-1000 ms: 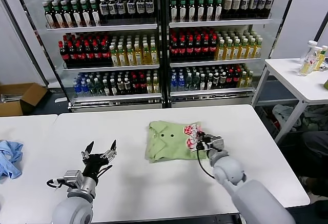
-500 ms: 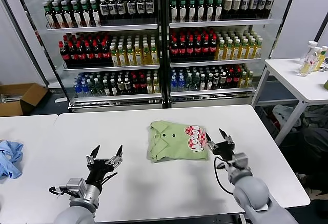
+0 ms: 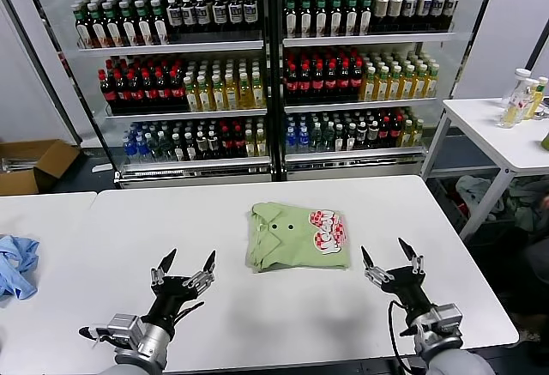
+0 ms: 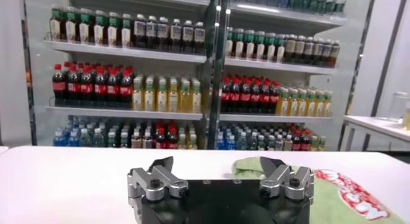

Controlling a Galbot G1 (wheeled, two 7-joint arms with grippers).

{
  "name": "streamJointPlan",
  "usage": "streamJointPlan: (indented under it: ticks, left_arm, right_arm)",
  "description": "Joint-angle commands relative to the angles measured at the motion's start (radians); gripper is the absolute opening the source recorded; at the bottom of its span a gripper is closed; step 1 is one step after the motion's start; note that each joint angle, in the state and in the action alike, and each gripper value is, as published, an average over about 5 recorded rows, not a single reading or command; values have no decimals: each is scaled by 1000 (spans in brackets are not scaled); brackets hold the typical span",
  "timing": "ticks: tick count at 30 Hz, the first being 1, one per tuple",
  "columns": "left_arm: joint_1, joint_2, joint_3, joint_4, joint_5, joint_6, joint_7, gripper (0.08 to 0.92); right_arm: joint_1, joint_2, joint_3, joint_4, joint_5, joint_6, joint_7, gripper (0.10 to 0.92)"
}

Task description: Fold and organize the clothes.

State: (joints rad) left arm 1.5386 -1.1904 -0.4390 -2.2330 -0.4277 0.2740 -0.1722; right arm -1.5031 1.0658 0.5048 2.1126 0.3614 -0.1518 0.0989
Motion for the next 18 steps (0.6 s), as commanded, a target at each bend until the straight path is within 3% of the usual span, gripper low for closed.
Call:
streamJointPlan:
  ticks: [1, 18]
  left_arm:
    - [42, -3, -12, -48, 4, -2, 18, 823]
    - [62, -1, -28, -47, 12, -17, 24, 823]
  right_arm:
    - [-121, 16, 80, 84, -39, 16, -25, 823]
    - [-56, -28, 34, 56, -75, 32, 1, 823]
